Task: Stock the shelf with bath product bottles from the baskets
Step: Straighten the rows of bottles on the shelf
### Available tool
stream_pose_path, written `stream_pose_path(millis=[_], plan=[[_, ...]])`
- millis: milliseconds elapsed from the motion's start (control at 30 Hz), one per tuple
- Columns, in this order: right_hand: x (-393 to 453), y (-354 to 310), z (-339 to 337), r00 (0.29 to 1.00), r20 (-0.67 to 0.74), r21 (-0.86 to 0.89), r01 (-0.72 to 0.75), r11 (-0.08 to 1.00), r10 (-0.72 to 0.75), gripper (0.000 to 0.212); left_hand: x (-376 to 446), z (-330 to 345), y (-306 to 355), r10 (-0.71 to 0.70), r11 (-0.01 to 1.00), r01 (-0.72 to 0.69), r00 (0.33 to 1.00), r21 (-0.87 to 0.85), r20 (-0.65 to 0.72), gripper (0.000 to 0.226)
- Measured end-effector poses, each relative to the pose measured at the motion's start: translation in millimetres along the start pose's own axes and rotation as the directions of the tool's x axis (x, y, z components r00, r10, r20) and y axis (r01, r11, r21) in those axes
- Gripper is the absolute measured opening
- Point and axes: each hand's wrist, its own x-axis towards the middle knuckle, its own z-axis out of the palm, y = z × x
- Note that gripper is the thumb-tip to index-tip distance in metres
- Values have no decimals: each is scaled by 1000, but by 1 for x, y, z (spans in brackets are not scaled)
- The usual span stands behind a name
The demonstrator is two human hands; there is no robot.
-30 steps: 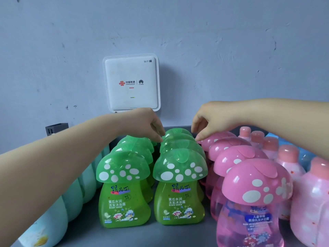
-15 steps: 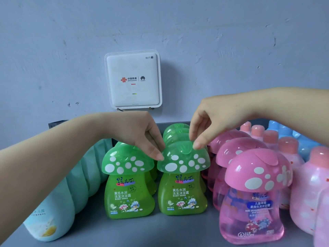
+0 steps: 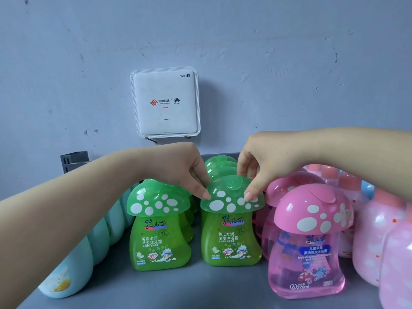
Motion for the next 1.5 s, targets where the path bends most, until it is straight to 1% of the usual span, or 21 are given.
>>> stream_pose_path(millis=[100, 167, 200, 267, 333, 367, 500, 567, 667, 733, 767, 833, 900, 1000, 1200, 1267, 1333, 1433, 1500], plan=[[-1, 2, 1, 1000, -7, 21, 2, 1000, -2, 49, 0, 0, 2, -5, 1000, 5, 1000, -1, 11, 31], [-2, 5, 0, 1000, -8, 50, 8, 999, -8, 44, -1, -2, 2, -10, 1000, 10, 1000, 6, 10, 30], [-2, 8, -3, 1000, -16, 85, 7, 996, -6, 41, -2, -4, 1, -15, 1000, 16, 1000, 8, -15, 28], [-1, 18, -9, 998, -56, 160, 4, 987, 5, 31, -3, -12, -2, -32, 999, 30, 994, -21, -108, 22], [1, 28, -13, 996, -89, 171, -9, 985, 24, 21, -3, -18, -7, -52, 998, 43, 983, -51, -177, 17], [3, 32, -14, 996, -87, 154, -18, 988, 31, 19, -2, -19, -9, -60, 997, 52, 981, -48, -185, 17], [12, 35, -7, 998, -45, 42, -32, 999, 34, 26, 6, -13, -12, -87, 996, 92, 984, 20, -158, 21], [16, 33, -5, 999, -29, 23, -25, 999, 26, 30, 10, -9, -11, -85, 995, 92, 987, 45, -138, 21], [14, 27, -7, 1000, 8, 38, -11, 999, 11, 29, 8, -9, -7, -79, 996, 84, 987, 25, -137, 18], [6, 25, -12, 1000, 18, 94, -11, 995, 10, 25, 2, -11, -3, -66, 998, 64, 989, -19, -129, 12], [3, 24, -13, 1000, 29, 120, -9, 993, 6, 25, -1, -11, 0, -55, 998, 54, 993, -15, -104, 11], [-2, 21, -12, 997, 74, 124, -1, 992, -9, 31, -4, -8, 4, -41, 999, 42, 998, 32, -45, 15], [-2, 16, -7, 996, 92, 75, 12, 997, -19, 34, -3, -3, 6, -36, 997, 37, 999, 61, -23, 23], [2, 10, -2, 997, 77, 48, 27, 998, -31, 36, -1, 0, 6, -35, 997, 37, 999, 63, -35, 28], [3, 8, 0, 997, 57, 91, 43, 995, -49, 43, -6, -2, 0, -55, 998, 56, 998, 32, -21, 24], [4, 7, 0, 996, 76, 94, 45, 995, -52, 44, -8, -2, 1, -57, 998, 57, 998, 28, 0, 20], [4, 9, -6, 995, 83, 101, 46, 994, -54, 39, -10, -5, 0, -55, 998, 55, 998, 22, -4, 18], [6, 19, -18, 999, -15, 190, 32, 981, -30, 25, -9, -13, -5, -54, 995, 46, 995, -93, -81, 13], [11, 24, -20, 999, -45, 157, 10, 988, -3, 24, -5, -15, -8, -58, 989, 45, 994, -140, -91, 21]])
